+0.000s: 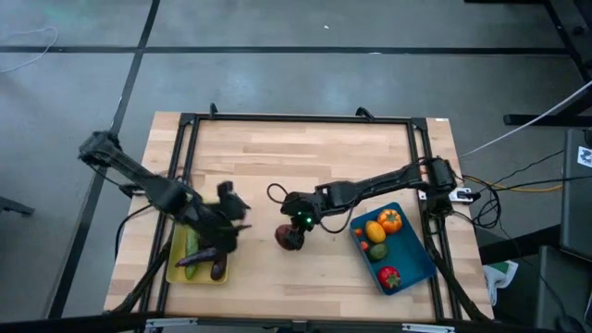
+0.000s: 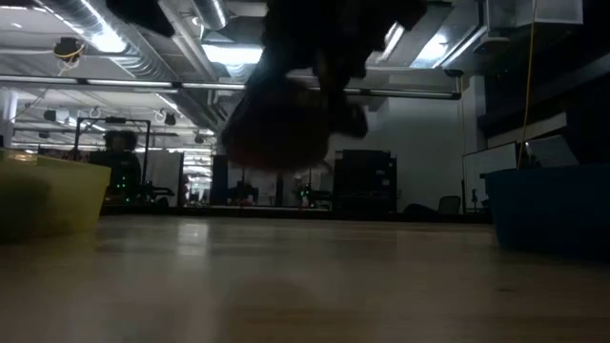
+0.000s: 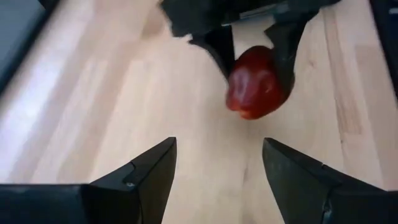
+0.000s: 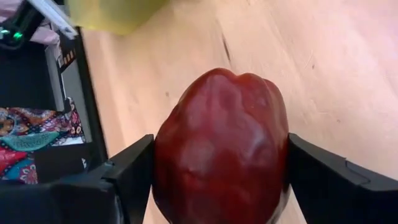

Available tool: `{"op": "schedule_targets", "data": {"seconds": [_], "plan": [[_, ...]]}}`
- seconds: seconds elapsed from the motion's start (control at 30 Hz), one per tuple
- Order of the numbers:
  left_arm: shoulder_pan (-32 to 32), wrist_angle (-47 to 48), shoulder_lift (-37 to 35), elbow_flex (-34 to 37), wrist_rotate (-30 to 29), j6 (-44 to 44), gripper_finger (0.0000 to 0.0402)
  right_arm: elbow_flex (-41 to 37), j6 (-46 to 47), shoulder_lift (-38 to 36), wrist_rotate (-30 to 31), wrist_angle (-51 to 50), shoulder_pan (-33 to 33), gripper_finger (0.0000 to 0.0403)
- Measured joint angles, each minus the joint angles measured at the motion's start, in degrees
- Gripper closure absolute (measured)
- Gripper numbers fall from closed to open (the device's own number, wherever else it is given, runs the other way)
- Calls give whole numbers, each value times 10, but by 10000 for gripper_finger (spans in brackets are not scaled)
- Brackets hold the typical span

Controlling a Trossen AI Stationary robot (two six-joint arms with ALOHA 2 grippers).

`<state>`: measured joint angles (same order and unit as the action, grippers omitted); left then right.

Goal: Sort produce into baskets
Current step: Put the apple into the blue bin

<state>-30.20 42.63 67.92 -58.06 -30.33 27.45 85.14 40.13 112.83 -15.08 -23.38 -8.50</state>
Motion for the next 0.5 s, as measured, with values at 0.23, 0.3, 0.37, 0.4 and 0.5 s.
{"op": "schedule_targets", "data": {"seconds": [0.23, 0.3, 0.37, 0.4, 0.5], "plan": [[33, 12, -113, 11, -30, -93, 167, 0, -21, -108, -1, -89, -1, 103], [49, -6, -145, 26, -30, -125, 167, 0, -25, -137, 2, -113, -1, 103], [70, -35, -177, 44, -28, -157, 167, 0, -29, -173, 10, -136, -1, 103], [80, -52, -193, 55, -26, -171, 167, 0, -30, -188, 12, -145, -1, 103], [117, -111, -242, 97, 3, -207, 167, 1, -32, -235, 16, -179, -2, 102]]}}
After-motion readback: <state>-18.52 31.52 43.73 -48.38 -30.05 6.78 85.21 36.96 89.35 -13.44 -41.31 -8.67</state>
